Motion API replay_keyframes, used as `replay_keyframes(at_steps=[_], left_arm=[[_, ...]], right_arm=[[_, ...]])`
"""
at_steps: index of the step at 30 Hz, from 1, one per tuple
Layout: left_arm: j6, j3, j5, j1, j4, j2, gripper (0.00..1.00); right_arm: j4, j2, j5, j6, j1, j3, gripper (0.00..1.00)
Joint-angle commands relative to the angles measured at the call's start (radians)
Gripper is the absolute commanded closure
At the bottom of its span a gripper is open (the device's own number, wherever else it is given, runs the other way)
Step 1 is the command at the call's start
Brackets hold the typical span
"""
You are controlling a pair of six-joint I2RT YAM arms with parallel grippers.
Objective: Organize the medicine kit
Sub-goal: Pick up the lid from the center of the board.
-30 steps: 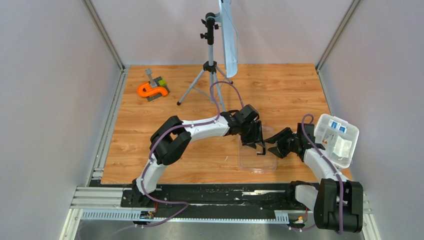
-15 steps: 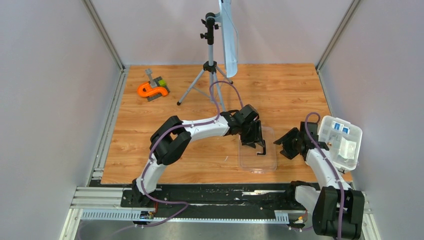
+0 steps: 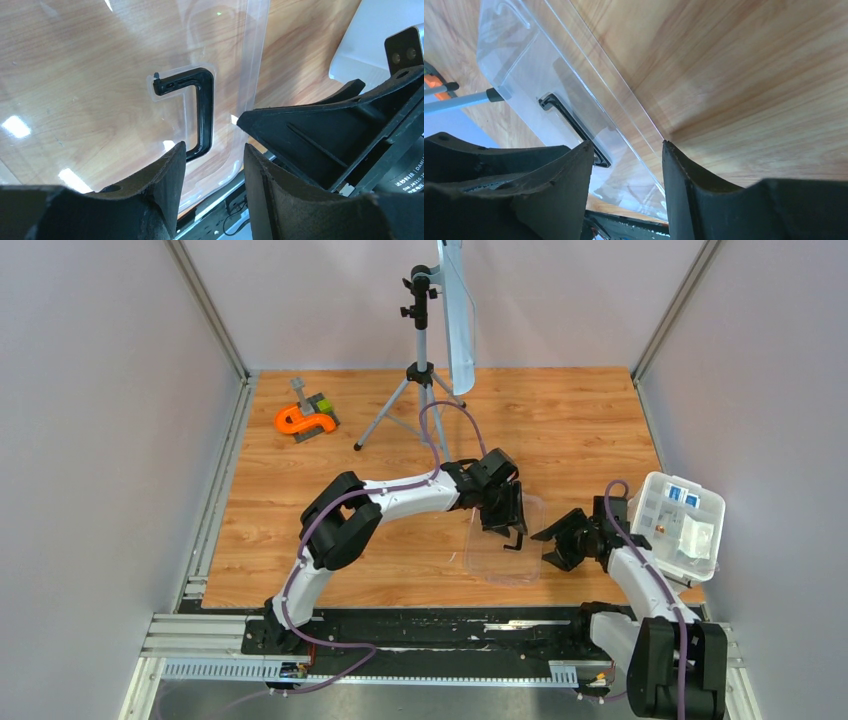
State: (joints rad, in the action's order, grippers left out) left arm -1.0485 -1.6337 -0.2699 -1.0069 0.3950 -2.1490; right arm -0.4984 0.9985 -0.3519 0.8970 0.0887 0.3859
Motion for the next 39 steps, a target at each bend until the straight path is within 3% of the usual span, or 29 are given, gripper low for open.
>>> replay_keyframes(at_steps=[1,23,34,39], left_arm=[[0.023,-0.049,0.034,-0.004,0.028,0.022,0.45],[0.088,-0.123,0.109,-0.006,0.044,-0.08,0.44],[0.108,-0.136,0.057,-0.013,0.068,-0.119,0.43],[0.065,-0.094,-0.063,-0.012,-0.015,-0.139,0.45]], right_arm=[[0.046,-0.011,-0.053,0.036,-0.013,0.009,0.48],[0.111,0.073,-0.049,0.036,-0.049,0.013,0.48],[0.131,0.091,-0.054,0.04,-0.052,0.017,0.48],[0.147,0.106,-0.051,0.05,-0.066,0.015,0.48]])
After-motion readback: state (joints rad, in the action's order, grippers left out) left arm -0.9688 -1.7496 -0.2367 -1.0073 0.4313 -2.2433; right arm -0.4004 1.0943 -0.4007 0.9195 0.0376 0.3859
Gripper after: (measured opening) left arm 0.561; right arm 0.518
